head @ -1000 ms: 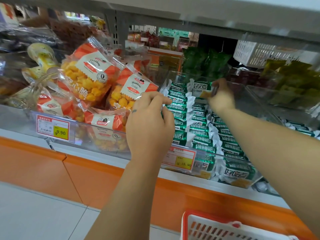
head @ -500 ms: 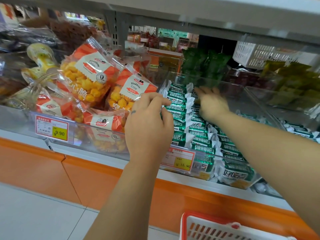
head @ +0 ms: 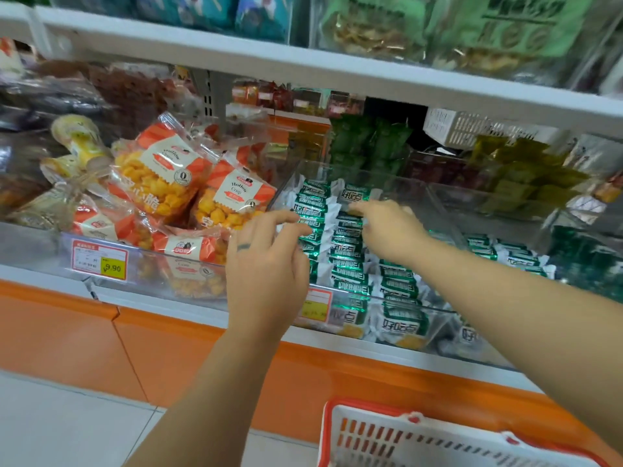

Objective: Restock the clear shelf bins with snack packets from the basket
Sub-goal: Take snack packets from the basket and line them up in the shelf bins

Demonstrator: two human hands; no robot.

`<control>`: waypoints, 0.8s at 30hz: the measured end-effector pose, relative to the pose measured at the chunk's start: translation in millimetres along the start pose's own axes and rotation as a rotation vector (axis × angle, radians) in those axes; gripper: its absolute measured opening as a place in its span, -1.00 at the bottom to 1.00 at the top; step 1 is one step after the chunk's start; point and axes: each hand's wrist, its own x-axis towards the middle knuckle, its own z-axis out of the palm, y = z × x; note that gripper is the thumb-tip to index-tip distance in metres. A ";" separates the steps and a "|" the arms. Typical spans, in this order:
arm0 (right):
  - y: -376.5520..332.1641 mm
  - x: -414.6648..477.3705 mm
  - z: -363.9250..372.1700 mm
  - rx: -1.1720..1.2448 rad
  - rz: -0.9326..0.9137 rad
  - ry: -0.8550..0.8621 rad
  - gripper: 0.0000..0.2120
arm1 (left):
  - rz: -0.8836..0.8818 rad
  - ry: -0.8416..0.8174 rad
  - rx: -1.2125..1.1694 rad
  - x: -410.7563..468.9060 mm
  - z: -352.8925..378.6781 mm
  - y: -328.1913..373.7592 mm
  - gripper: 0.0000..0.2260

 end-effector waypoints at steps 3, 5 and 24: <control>2.7 -62.8 -12.3 0.097 -0.175 0.152 -0.67 | 0.141 -0.035 0.108 -14.5 -15.6 17.1 -0.78; 8.0 -107.8 -12.1 0.120 -0.300 0.200 -0.75 | 0.177 -0.092 0.126 -28.3 -21.4 30.9 -0.77; 136.6 -293.8 219.4 0.335 0.094 -0.711 -0.62 | -0.510 -1.552 -0.060 -281.6 46.2 115.1 -0.58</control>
